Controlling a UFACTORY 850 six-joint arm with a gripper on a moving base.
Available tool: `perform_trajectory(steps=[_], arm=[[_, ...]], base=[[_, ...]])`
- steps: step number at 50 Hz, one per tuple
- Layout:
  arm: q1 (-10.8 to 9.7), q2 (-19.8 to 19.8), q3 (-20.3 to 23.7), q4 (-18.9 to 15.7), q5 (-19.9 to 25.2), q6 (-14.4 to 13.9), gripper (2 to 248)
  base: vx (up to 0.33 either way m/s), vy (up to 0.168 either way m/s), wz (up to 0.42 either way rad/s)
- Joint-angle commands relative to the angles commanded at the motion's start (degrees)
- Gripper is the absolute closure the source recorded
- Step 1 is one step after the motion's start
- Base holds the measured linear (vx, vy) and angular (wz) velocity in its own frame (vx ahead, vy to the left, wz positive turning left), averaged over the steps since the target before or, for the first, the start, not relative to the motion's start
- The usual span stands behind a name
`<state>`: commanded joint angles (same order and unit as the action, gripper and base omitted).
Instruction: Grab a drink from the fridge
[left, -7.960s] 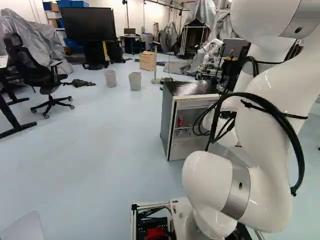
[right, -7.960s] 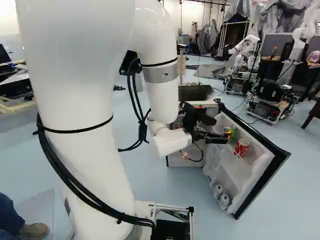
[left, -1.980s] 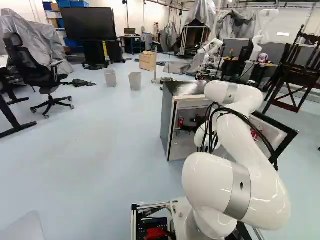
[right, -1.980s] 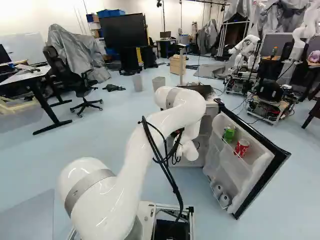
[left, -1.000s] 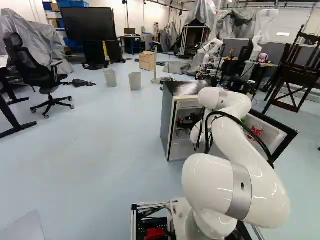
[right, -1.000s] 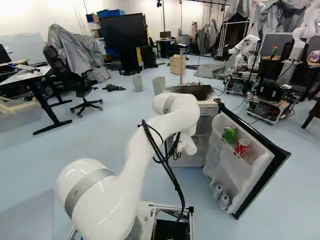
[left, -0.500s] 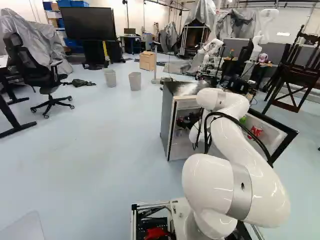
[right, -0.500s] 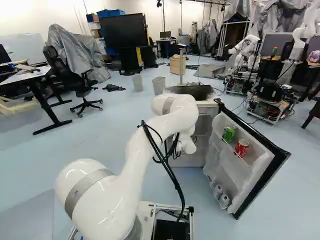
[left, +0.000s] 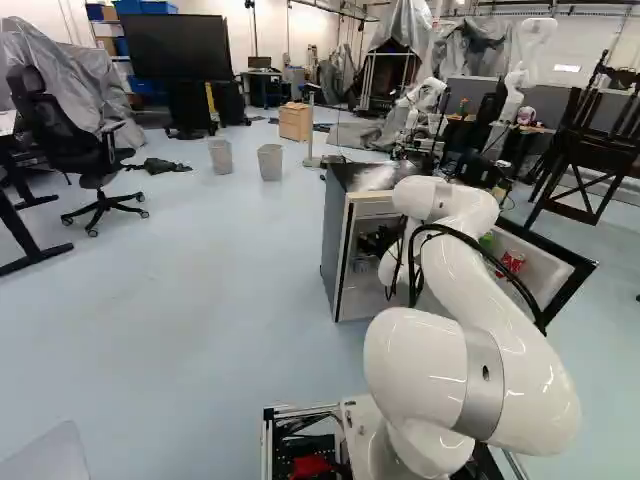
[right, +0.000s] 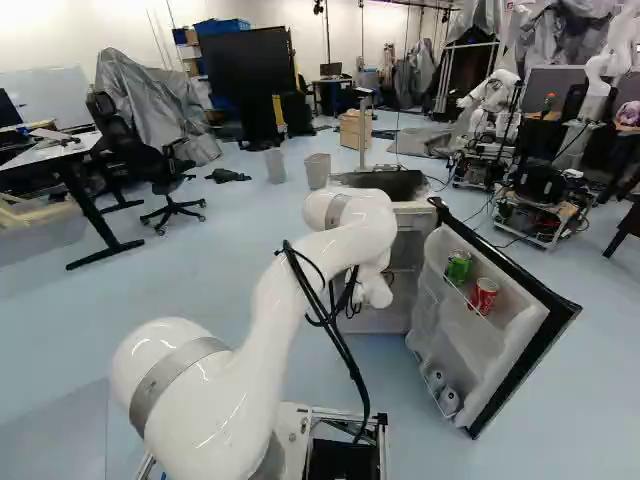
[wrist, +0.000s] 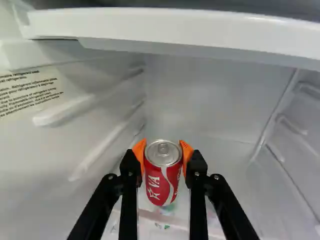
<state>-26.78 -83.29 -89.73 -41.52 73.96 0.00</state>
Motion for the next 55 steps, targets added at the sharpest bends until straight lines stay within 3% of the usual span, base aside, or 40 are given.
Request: perform_trajectory(steps=[30,55], arm=[[-0.1,4.0,3.6,0.0,0.0,0.0,154],[-1.6,9.2,13.3,0.0,0.0,0.0,154]], base=[[0.0,0.0,0.0],[0.0,0.0,0.0]])
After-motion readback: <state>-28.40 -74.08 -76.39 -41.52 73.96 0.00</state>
